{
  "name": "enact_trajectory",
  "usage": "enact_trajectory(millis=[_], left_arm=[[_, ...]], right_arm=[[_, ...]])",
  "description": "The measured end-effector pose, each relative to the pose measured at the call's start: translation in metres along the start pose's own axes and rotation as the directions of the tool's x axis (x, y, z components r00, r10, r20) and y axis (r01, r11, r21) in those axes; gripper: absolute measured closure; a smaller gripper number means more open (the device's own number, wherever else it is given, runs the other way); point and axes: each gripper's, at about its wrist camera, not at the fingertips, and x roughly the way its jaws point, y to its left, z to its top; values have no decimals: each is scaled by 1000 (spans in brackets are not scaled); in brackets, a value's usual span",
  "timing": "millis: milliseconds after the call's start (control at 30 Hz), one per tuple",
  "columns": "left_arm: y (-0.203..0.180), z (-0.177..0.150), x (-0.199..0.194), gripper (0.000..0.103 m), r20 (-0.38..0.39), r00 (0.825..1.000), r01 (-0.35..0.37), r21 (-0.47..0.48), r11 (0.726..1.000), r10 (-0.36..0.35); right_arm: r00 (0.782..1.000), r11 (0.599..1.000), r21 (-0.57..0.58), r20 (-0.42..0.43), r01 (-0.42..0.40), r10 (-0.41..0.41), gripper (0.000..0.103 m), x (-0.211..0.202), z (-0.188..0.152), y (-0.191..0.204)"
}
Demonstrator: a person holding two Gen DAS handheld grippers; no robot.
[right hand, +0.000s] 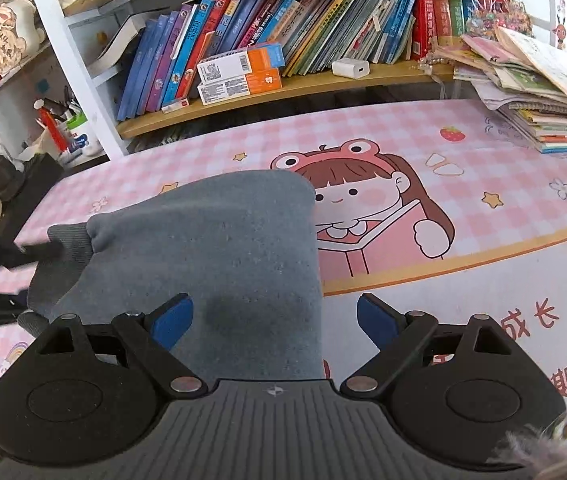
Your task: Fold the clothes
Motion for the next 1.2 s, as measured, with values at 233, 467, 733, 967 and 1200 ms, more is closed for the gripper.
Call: enact_trajectory(millis=[233, 467, 733, 967, 1200], left_arm=[[-2, -14, 16, 40, -102, 994, -33, -22, 999, 31], [-6, -8, -6, 87, -14, 999, 37, 1, 999, -37], [14, -11, 4, 62, -74, 993, -93, -50, 994, 89], [-13, -9, -2, 19, -31, 998, -60, 71, 996, 62], [-1, -17, 20, 19, -169, 983, -67, 26, 997, 71]], right_arm=[[999, 1000, 17, -19, -26, 27, 14, 7, 5, -2], [999, 1000, 12, -32, -27, 27, 14, 9, 5, -1], [998, 1000, 14, -52, -28, 28, 14, 11, 3, -1], [996, 997, 60, -72, -57, 61, 14, 13, 3, -7], [986, 978, 183, -111, -101, 122, 14, 19, 3, -23]])
